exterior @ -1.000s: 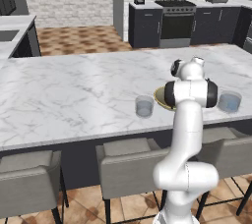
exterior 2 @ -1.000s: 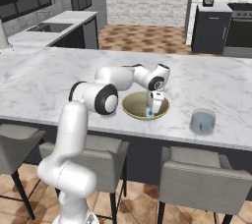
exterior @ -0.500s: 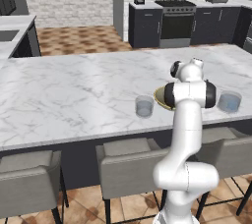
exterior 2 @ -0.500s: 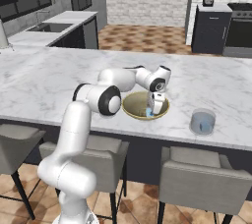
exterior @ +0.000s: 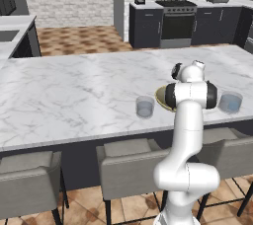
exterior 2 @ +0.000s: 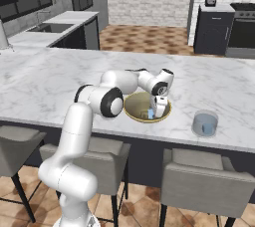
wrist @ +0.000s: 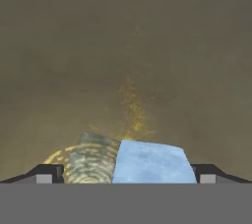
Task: There are four ice cubes in the ice bowl. Place two ice cubes in each glass of water.
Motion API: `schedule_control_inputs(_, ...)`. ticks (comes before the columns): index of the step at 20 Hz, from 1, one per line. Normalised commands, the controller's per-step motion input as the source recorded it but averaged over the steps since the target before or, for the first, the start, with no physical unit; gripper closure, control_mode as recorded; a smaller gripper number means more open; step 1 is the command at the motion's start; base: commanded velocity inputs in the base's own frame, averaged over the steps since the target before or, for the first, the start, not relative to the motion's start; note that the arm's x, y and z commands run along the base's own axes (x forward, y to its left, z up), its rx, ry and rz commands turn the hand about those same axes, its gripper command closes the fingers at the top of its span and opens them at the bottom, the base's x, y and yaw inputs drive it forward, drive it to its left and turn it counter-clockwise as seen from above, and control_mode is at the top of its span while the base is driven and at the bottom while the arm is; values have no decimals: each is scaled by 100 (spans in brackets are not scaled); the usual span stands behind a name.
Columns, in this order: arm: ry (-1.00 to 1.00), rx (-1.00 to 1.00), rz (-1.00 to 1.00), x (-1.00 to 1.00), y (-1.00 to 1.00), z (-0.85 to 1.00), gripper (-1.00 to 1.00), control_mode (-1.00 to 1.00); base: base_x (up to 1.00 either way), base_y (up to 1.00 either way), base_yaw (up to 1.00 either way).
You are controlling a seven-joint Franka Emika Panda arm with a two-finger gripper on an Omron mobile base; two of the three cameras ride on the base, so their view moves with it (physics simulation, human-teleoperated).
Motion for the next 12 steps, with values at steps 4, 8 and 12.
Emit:
schedule_control_inputs(4, -1, -1, 0, 0, 0, -24, -100, -100, 0, 0, 0)
schedule_control_inputs(8, -1, -2, 0, 0, 0, -25, -100, -100, 0, 0, 0)
schedule_control_inputs(12, -1, -2, 0, 0, 0, -22, 100, -100, 0, 0, 0)
